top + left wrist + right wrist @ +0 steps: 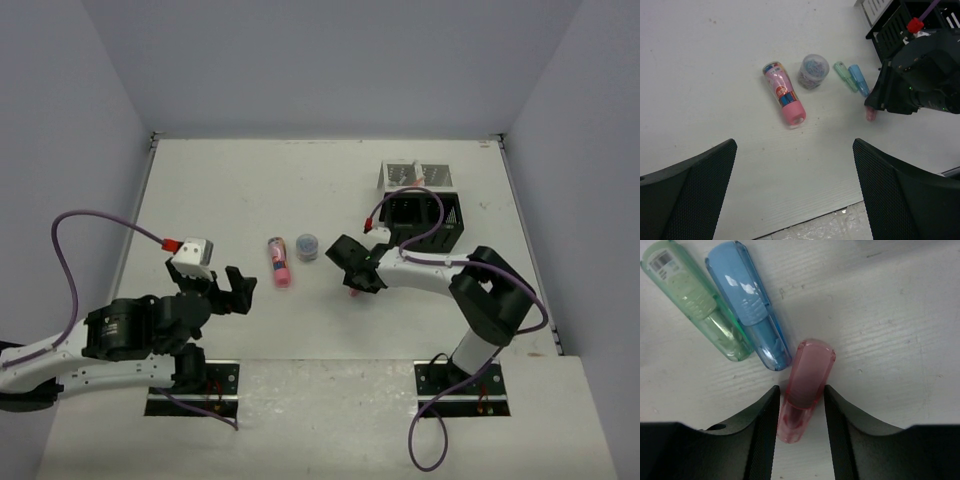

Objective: Sort the stationery into containers
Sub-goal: Pick up the stationery from the center of the board, then place the stationery in the storage box, then pick up the stationery from the center of the board, then place the stationery in the storage box, then pick up the stationery from the center of the board, then place the stationery in the storage box.

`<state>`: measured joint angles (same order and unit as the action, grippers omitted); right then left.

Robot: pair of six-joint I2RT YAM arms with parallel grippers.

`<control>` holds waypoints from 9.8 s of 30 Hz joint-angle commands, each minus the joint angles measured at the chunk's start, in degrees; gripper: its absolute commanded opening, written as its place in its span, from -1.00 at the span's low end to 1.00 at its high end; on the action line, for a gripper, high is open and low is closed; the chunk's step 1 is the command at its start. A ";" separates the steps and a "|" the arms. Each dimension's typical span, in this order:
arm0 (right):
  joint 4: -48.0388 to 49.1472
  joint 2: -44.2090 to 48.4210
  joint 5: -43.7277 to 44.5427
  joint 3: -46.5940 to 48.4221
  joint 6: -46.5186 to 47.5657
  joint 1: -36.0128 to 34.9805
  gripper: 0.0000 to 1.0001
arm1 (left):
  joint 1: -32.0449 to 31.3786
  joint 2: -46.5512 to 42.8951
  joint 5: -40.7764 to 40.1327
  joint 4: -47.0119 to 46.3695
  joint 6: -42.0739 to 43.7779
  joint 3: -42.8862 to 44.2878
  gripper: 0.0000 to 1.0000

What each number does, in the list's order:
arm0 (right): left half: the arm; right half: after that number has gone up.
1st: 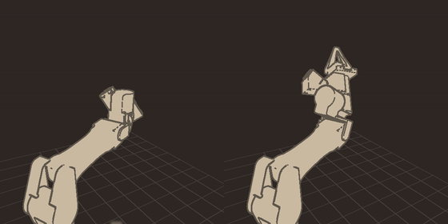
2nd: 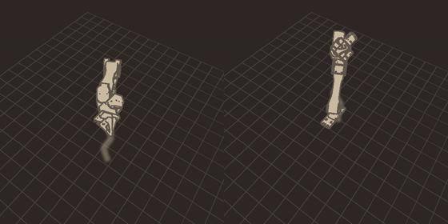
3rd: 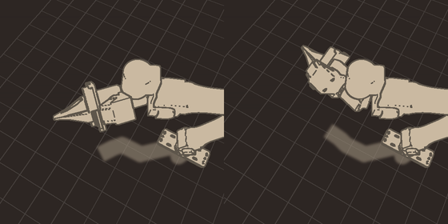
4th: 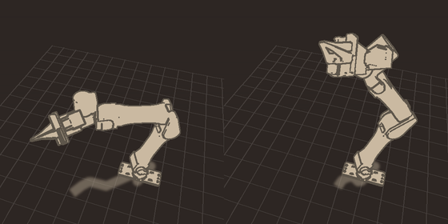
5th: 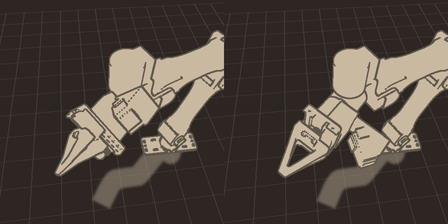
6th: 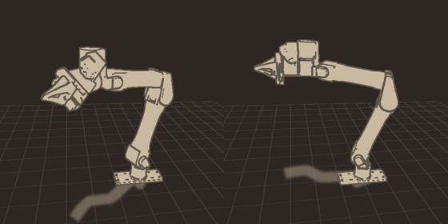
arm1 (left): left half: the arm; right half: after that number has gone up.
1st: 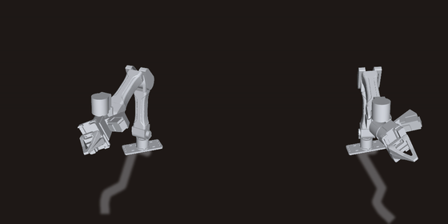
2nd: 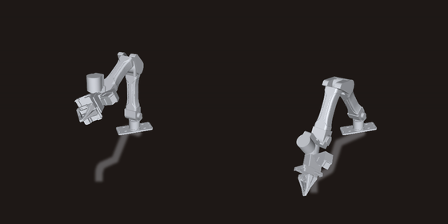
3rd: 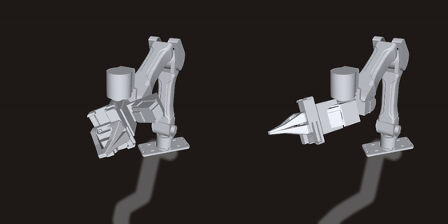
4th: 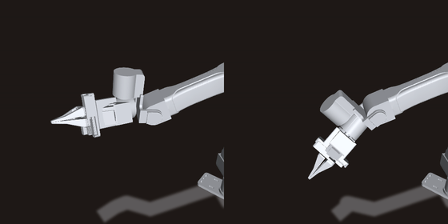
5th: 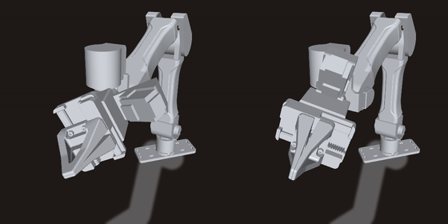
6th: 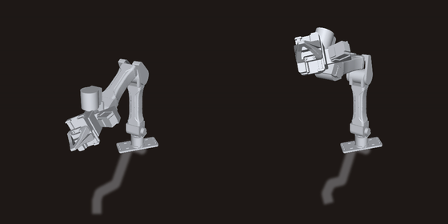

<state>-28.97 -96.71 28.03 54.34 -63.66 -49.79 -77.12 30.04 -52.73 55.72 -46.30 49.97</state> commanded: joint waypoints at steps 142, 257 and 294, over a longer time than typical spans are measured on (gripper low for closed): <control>-4.76 -17.61 -13.18 23.20 25.34 12.53 -0.34 | 0.04 -21.45 -1.17 -3.52 0.67 -1.28 1.00; -11.44 -9.52 -11.42 34.61 29.67 9.08 -0.78 | -0.40 -14.92 -2.52 -1.93 -1.25 -1.11 1.00; -7.45 -11.58 -5.06 45.39 33.25 42.67 0.06 | -0.43 -16.07 -1.35 -3.72 0.77 -1.55 1.00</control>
<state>-36.48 -109.56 23.11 98.45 -30.38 -7.38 -76.60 15.02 -53.63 54.11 -46.55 47.88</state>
